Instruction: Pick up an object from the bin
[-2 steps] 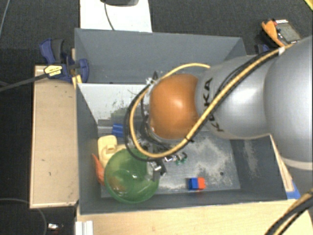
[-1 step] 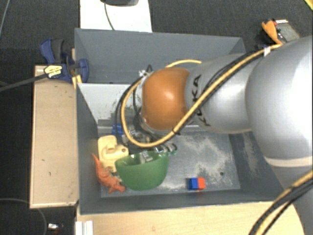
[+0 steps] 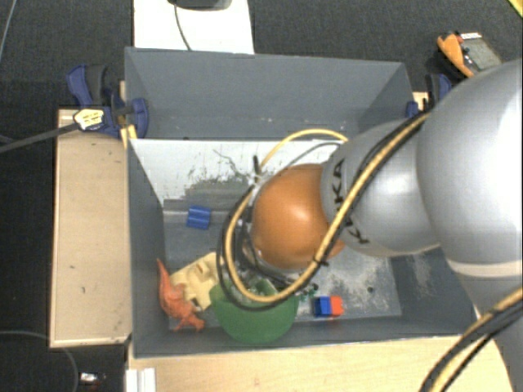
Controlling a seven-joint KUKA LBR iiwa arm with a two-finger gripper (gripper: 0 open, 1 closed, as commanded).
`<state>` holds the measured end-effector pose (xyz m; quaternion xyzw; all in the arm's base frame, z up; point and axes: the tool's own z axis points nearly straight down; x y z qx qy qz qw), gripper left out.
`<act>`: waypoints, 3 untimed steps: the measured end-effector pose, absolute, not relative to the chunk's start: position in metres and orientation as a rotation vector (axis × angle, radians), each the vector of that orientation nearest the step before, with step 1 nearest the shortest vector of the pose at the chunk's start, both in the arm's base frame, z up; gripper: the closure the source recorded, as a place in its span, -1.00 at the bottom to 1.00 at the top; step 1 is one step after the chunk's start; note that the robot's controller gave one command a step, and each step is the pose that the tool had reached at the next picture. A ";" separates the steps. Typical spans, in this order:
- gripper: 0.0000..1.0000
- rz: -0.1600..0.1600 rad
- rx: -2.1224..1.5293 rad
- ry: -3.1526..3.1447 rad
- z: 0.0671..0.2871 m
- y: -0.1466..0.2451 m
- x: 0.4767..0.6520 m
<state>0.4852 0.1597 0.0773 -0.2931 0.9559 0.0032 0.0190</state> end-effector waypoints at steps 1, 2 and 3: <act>1.00 0.011 -0.906 2.969 0.078 0.160 0.486; 1.00 0.012 -0.901 2.966 0.085 0.160 0.486; 1.00 0.013 -0.895 2.966 0.097 0.160 0.486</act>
Offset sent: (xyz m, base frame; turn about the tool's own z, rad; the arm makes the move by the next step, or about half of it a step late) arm 0.0002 0.0004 0.0120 0.0025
